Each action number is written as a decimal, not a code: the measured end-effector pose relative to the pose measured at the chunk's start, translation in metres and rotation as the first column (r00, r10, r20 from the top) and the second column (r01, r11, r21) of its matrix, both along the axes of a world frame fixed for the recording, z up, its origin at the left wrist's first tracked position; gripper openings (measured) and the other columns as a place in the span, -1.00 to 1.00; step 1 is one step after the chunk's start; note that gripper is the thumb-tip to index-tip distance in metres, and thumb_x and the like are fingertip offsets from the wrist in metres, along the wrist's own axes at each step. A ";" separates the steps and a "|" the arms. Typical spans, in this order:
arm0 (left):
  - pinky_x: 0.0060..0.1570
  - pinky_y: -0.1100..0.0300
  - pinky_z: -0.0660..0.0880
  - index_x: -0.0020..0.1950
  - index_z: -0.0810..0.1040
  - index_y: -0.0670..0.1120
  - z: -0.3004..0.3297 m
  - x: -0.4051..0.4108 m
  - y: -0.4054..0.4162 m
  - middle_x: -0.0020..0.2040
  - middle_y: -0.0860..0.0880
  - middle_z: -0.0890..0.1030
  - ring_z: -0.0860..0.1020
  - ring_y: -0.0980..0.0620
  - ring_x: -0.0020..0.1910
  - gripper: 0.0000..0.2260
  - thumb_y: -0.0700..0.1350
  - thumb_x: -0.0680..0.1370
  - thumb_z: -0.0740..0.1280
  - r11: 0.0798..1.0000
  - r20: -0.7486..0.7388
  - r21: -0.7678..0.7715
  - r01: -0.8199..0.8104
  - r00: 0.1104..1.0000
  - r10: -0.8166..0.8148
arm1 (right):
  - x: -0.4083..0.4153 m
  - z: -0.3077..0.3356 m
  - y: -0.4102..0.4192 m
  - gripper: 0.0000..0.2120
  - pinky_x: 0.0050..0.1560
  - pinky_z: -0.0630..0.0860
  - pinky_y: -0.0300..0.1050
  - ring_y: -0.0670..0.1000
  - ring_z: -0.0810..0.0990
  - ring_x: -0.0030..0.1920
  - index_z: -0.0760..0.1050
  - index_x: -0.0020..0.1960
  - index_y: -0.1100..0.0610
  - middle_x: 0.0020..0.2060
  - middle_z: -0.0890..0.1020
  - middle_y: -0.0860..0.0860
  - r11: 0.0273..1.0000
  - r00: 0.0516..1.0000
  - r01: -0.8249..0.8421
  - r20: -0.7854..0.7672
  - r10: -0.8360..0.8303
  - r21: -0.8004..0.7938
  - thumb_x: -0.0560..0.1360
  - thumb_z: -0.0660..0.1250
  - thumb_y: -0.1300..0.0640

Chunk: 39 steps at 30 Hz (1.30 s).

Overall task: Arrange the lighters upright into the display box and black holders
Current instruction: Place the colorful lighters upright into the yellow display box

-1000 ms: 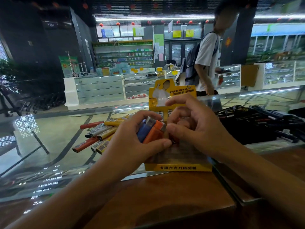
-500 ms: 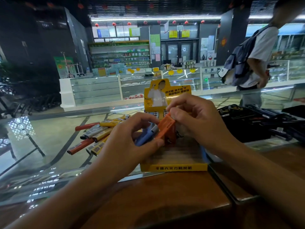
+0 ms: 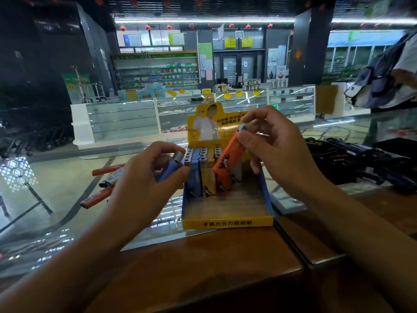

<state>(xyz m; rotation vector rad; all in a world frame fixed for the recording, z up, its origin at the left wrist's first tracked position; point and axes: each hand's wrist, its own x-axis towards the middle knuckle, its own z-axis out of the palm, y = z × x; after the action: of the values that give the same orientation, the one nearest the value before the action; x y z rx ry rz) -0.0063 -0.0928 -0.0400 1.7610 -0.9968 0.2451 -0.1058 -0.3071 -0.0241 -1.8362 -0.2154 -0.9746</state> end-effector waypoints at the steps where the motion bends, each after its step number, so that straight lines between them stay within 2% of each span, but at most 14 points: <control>1: -0.24 0.12 0.61 0.11 0.54 0.08 -0.003 0.004 0.001 -0.14 0.14 0.70 0.68 0.14 -0.19 -0.76 -0.12 0.49 0.46 0.999 -0.013 0.025 -0.024 1.000 0.024 | -0.001 -0.001 -0.002 -0.87 -0.45 0.52 -0.06 0.08 0.56 -0.43 0.45 0.09 0.11 -0.21 0.60 0.06 0.998 1.000 0.026 -0.009 -0.027 -0.052 0.57 0.36 0.18; 3: -0.21 0.00 0.58 0.07 0.52 0.15 -0.005 0.009 0.001 -0.18 0.08 0.70 0.66 0.14 -0.24 -0.76 -0.05 0.47 0.48 0.993 -0.018 0.083 -0.080 0.996 0.082 | -0.001 -0.004 -0.003 -0.85 -0.37 0.59 -0.03 0.07 0.62 -0.33 0.46 0.09 0.08 -0.20 0.58 0.04 0.987 0.998 0.057 -0.026 -0.061 -0.151 0.56 0.38 0.15; 6: -0.36 0.12 0.42 0.03 0.51 0.15 -0.006 0.007 -0.001 -0.24 0.03 0.67 0.53 0.22 -0.44 -0.75 -0.03 0.44 0.50 0.982 -0.053 0.152 -0.111 0.991 0.120 | -0.001 -0.007 -0.004 -0.83 -0.23 0.64 0.07 0.02 0.66 -0.18 0.49 0.08 0.06 -0.17 0.59 -0.05 0.947 0.987 0.144 -0.029 -0.159 -0.288 0.53 0.42 0.08; 8: -0.39 0.16 0.38 0.03 0.51 0.14 -0.006 0.006 -0.001 -0.24 0.05 0.67 0.49 0.24 -0.49 -0.74 -0.06 0.44 0.52 0.980 -0.091 0.171 -0.099 0.989 0.116 | -0.001 -0.007 -0.004 -0.81 -0.17 0.64 -0.03 -0.05 0.65 -0.14 0.51 0.08 0.05 -0.14 0.60 -0.10 0.906 0.975 0.206 -0.002 -0.222 -0.370 0.52 0.43 0.05; 11: -0.45 0.17 0.35 0.02 0.52 0.12 -0.005 0.006 -0.002 -0.23 -0.02 0.67 0.43 0.20 -0.54 -0.74 -0.11 0.45 0.52 0.982 -0.139 0.171 -0.077 0.985 0.102 | -0.001 -0.008 -0.001 -0.81 -0.12 0.54 -0.35 -0.17 0.60 -0.12 0.52 0.06 0.06 -0.14 0.60 -0.15 0.854 0.970 0.224 0.025 -0.241 -0.470 0.50 0.46 0.06; 15: -0.59 0.22 0.31 0.04 0.53 0.02 -0.002 0.004 -0.002 -0.28 -0.09 0.64 0.39 0.08 -0.59 -0.77 -0.20 0.48 0.48 0.994 -0.211 0.104 -0.019 0.977 0.041 | 0.001 -0.010 0.003 -0.82 -0.09 0.50 -0.37 -0.15 0.56 -0.11 0.52 0.04 0.08 -0.13 0.58 -0.16 0.798 0.975 0.192 0.018 -0.222 -0.572 0.49 0.47 0.13; 20: -0.58 0.17 0.36 0.04 0.52 0.00 -0.002 0.002 -0.001 -0.34 -0.17 0.63 0.41 -0.07 -0.57 -0.84 -0.21 0.54 0.42 0.999 -0.186 0.051 0.017 0.983 -0.007 | 0.005 -0.012 0.005 -0.84 -0.12 0.42 -0.40 -0.15 0.50 -0.11 0.52 0.02 0.10 -0.14 0.55 -0.13 0.768 0.972 0.199 0.025 -0.232 -0.609 0.50 0.47 0.12; 24: -0.44 0.15 0.44 0.03 0.60 0.03 0.000 0.001 0.000 -0.26 -0.02 0.69 0.55 0.10 -0.44 -0.87 -0.18 0.54 0.41 1.000 -0.154 0.008 0.002 0.988 -0.001 | 0.010 -0.015 0.003 -0.79 -0.07 0.39 -0.37 -0.20 0.40 -0.09 0.53 0.07 0.06 -0.02 0.46 -0.12 0.695 0.965 0.204 0.022 -0.261 -0.690 0.47 0.48 0.09; 27: -0.48 0.26 0.41 0.06 0.61 -0.01 0.002 -0.004 0.000 -0.26 -0.03 0.67 0.50 0.12 -0.48 -0.87 -0.21 0.59 0.34 0.998 -0.138 -0.015 0.065 0.988 -0.066 | 0.011 -0.016 0.001 -0.75 -0.04 0.37 -0.39 -0.22 0.42 -0.07 0.54 0.10 0.00 0.01 0.43 -0.14 0.688 0.957 0.209 0.003 -0.288 -0.695 0.45 0.48 0.04; 29: -0.52 0.21 0.38 0.08 0.60 -0.01 0.004 -0.006 0.002 -0.25 -0.05 0.66 0.46 0.04 -0.50 -0.86 -0.20 0.62 0.28 0.993 -0.128 -0.010 0.118 0.985 -0.118 | 0.011 -0.015 0.000 -0.70 -0.06 0.32 -0.46 -0.25 0.39 -0.06 0.55 0.15 -0.03 0.02 0.40 -0.14 0.688 0.955 0.232 0.025 -0.296 -0.687 0.45 0.48 -0.01; 32: -0.52 0.22 0.34 0.17 0.58 0.01 0.006 -0.008 0.003 -0.25 -0.06 0.64 0.39 0.05 -0.52 -0.81 -0.18 0.63 0.25 0.970 -0.201 0.017 0.242 0.951 -0.234 | 0.009 -0.012 0.003 -0.59 -0.15 0.32 -0.48 -0.28 0.40 -0.16 0.50 0.27 0.00 0.01 0.42 -0.12 0.769 0.965 0.245 0.071 -0.252 -0.590 0.46 0.49 -0.02; 34: -0.51 0.29 0.31 0.24 0.54 0.05 0.006 -0.011 0.002 -0.29 -0.03 0.61 0.37 0.12 -0.51 -0.75 -0.19 0.60 0.30 0.952 -0.266 0.057 0.301 0.924 -0.276 | 0.006 -0.010 0.011 -0.58 -0.27 0.32 -0.42 -0.16 0.40 -0.31 0.47 0.28 0.00 -0.07 0.47 -0.14 0.855 0.985 0.170 0.075 -0.152 -0.491 0.46 0.48 0.02; 36: -0.44 0.31 0.40 0.27 0.51 0.12 0.005 -0.014 0.000 -0.27 0.03 0.62 0.47 0.13 -0.44 -0.67 -0.14 0.54 0.39 0.945 -0.271 0.112 0.307 0.924 -0.268 | 0.004 -0.009 0.018 -0.64 -0.36 0.33 -0.34 -0.10 0.39 -0.41 0.49 0.24 -0.02 -0.15 0.53 -0.09 0.915 0.999 0.030 0.046 -0.012 -0.402 0.47 0.45 0.08; 39: -0.20 0.25 0.56 0.30 0.49 0.13 0.005 -0.019 0.000 -0.11 0.04 0.65 0.62 0.02 -0.24 -0.59 -0.08 0.47 0.42 0.925 -0.237 0.148 0.350 0.920 -0.310 | 0.003 -0.010 0.025 -0.69 -0.44 0.45 -0.08 0.01 0.47 -0.43 0.54 0.21 0.01 -0.22 0.57 -0.04 0.918 0.997 -0.069 0.004 0.076 -0.391 0.49 0.44 0.03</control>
<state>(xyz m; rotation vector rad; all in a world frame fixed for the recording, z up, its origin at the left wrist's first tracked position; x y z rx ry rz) -0.0251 -0.0926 -0.0352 1.7086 -1.1719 -0.2551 -0.1032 -0.2819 -0.0346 -2.1632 -0.5184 -0.9457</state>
